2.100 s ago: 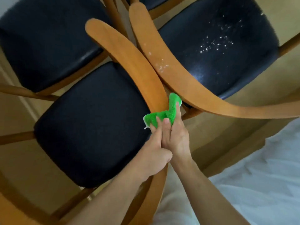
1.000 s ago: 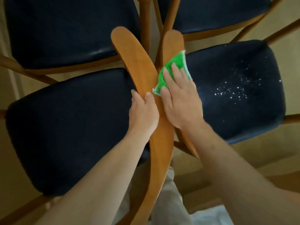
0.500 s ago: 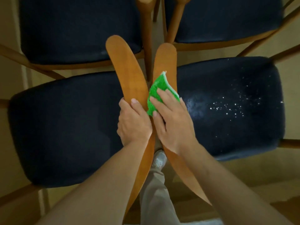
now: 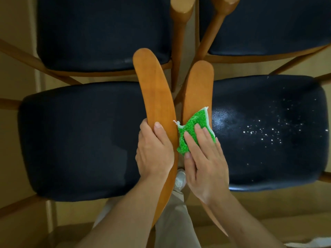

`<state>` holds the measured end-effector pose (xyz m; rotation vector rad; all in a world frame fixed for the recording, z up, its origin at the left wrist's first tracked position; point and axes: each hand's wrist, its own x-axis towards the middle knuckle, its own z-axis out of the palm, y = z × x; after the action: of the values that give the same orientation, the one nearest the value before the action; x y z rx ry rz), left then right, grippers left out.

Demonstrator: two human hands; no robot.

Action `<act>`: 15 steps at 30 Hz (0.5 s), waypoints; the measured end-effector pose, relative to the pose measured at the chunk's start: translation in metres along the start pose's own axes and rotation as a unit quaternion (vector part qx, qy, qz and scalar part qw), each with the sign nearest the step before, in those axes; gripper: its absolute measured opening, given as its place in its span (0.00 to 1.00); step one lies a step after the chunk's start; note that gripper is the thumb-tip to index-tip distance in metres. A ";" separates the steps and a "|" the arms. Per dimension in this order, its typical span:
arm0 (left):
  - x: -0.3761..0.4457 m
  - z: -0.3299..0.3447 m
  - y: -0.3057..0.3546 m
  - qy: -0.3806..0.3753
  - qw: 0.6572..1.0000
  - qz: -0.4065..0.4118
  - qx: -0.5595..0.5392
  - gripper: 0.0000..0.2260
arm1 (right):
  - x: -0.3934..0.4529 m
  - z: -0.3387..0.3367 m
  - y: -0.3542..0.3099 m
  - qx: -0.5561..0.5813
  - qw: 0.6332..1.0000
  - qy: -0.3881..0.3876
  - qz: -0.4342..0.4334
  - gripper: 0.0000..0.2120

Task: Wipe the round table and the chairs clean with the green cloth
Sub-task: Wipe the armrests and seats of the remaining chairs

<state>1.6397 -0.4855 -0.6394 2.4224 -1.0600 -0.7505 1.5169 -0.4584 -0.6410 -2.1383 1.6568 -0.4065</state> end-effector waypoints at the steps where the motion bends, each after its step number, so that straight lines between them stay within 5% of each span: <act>1: 0.001 -0.002 -0.002 -0.002 1.000 0.003 0.002 0.22 | 0.000 -0.001 0.000 -0.007 1.000 0.000 -0.009 0.20; 5: 0.006 -0.009 -0.006 -0.006 1.000 0.008 0.022 0.21 | 0.029 -0.011 -0.003 -0.020 0.998 -0.048 -0.046 0.22; 12: 0.007 -0.004 -0.008 0.000 0.998 -0.004 0.058 0.20 | 0.178 -0.024 0.002 -0.079 0.994 -0.081 0.011 0.19; 15: 0.007 -0.004 -0.008 -0.005 0.998 -0.004 0.058 0.21 | 0.168 -0.019 -0.005 -0.129 0.986 -0.109 -0.013 0.20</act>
<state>1.6512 -0.4852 -0.6428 2.5248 -1.1274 -0.7239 1.5553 -0.6222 -0.6244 -2.2934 1.6310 0.0384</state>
